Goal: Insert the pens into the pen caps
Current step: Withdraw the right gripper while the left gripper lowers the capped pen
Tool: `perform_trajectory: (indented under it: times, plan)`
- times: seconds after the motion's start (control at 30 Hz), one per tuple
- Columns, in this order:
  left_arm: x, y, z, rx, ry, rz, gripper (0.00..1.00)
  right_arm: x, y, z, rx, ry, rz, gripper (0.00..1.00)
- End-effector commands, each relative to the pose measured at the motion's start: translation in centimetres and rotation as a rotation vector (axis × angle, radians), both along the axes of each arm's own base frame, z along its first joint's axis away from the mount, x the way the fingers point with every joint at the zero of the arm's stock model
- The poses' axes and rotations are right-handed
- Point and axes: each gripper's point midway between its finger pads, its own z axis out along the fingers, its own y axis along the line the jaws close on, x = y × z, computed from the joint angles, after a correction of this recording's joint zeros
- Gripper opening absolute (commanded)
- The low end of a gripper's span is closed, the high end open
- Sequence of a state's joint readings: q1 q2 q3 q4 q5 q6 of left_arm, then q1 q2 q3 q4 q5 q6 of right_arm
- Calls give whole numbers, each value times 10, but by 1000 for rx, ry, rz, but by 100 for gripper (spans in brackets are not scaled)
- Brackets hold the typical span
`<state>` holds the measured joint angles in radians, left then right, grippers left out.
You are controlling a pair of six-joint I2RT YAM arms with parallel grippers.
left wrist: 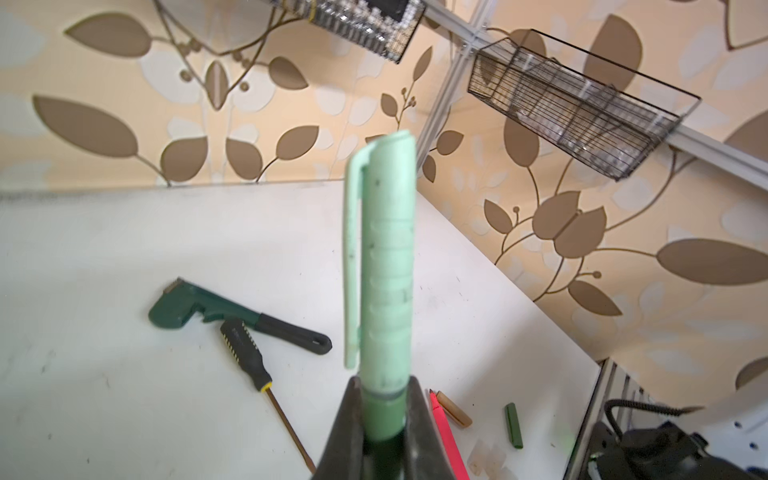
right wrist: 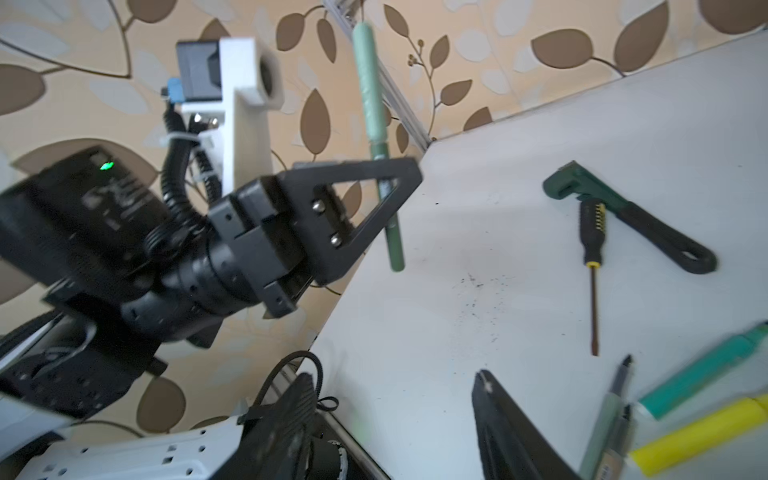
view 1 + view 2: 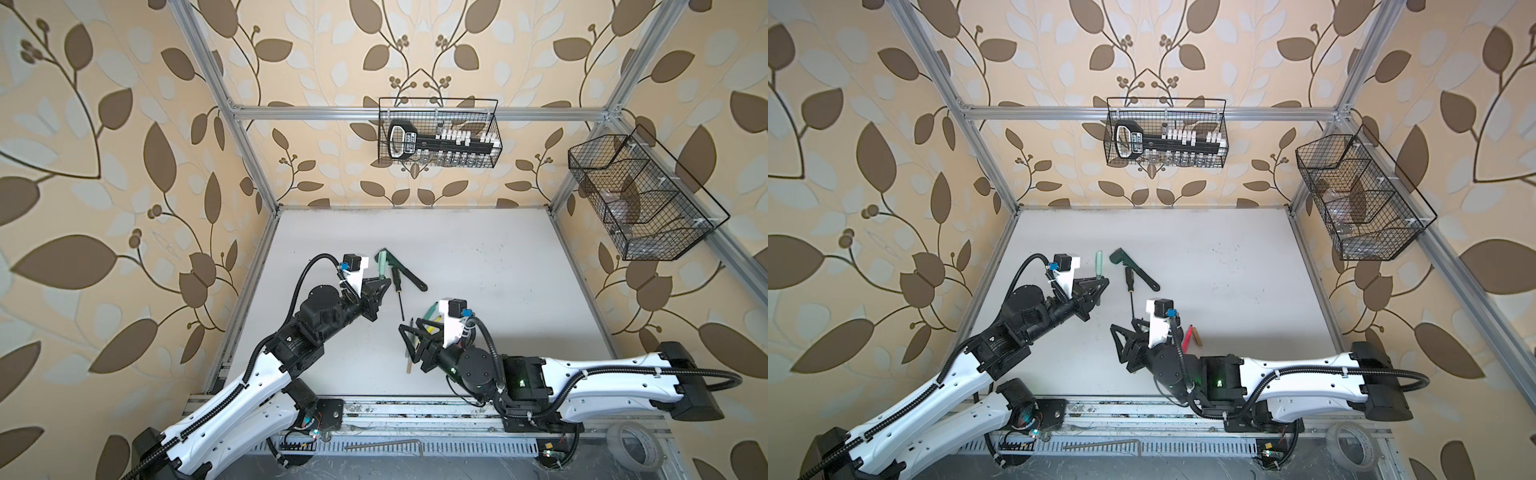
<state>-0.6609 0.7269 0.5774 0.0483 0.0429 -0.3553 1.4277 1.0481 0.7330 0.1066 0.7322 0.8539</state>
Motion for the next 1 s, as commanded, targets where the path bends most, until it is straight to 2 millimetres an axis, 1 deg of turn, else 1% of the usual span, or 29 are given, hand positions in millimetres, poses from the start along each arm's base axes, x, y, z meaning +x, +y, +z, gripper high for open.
perform_trajectory:
  times: [0.0,0.07,0.1,0.17,0.23,0.27,0.33,0.4,0.43,0.5,0.57,0.63,0.7,0.8,0.97]
  plan:
    - [1,32,-65,-34,249,211,0,14,-40,-5,-92,64,-54,65]
    - [-8,47,-97,-43,360,288,0,22,-60,5,-68,76,-84,66]
    - [-13,53,-106,-42,403,312,0,23,-69,14,-46,71,-87,67]
    - [-22,68,-120,-35,478,380,0,20,-79,36,-2,33,-73,67]
    - [-29,82,-128,-24,543,460,0,14,-89,59,56,-2,-47,66]
    - [-33,85,-134,-8,571,471,0,11,-91,67,80,-21,-27,66]
    - [-38,83,-148,23,617,457,0,3,-95,84,131,-56,19,65]
    - [-42,81,-166,51,673,457,0,-3,-101,96,164,-81,45,65]
    - [-41,79,-174,64,688,455,0,-4,-104,99,169,-88,48,65]
    - [-37,77,-176,81,697,465,0,-6,-110,101,170,-93,43,65]
    - [-32,74,-177,92,707,467,0,-7,-112,102,169,-95,49,64]
    - [-29,70,-182,108,721,466,0,-7,-112,100,158,-96,44,62]
    - [-28,69,-190,147,745,471,0,-3,-116,93,154,-85,15,63]
    - [-27,70,-200,189,773,490,0,-4,-117,97,157,-100,23,64]
    - [-20,73,-203,229,759,515,0,0,-121,88,138,-83,-12,66]
